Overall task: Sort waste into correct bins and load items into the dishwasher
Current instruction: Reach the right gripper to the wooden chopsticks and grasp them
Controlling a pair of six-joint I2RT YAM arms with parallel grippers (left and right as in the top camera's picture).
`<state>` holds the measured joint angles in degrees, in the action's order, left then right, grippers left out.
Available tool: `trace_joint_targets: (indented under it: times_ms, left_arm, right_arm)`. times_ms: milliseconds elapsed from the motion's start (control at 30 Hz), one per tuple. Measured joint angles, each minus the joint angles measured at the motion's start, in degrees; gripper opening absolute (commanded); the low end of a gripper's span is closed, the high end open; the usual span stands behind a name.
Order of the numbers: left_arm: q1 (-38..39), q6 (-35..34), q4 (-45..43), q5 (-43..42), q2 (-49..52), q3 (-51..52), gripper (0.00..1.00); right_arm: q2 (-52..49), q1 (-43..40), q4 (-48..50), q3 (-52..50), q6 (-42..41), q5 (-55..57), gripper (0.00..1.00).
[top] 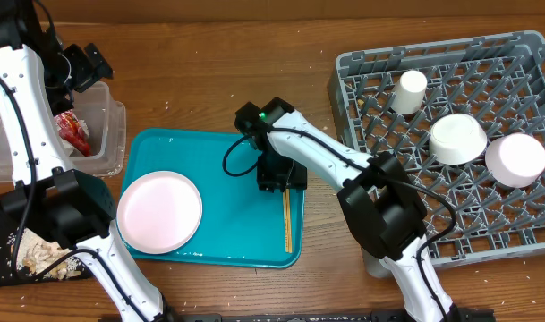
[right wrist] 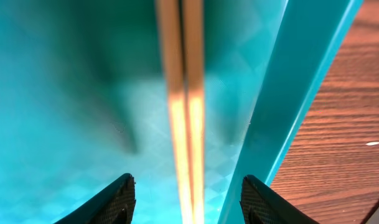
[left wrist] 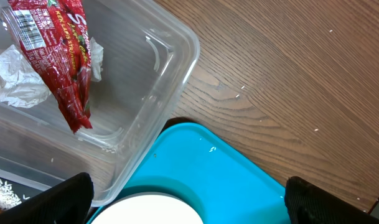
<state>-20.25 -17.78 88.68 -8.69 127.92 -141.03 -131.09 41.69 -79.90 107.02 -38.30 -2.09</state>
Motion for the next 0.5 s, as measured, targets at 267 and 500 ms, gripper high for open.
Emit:
trace_joint_targets:
  times_ms: [267, 500]
  left_arm:
    - [0.0, 0.0, 0.0, 0.0, 0.0, 0.0, 1.0]
    - [0.0, 0.0, 0.0, 0.0, 0.0, 0.0, 1.0]
  right_arm:
    - [1.2, 3.6, 5.7, -0.4, 3.6, 0.0, 0.66]
    - [1.2, 4.3, 7.0, -3.0, 4.0, 1.9, 0.66]
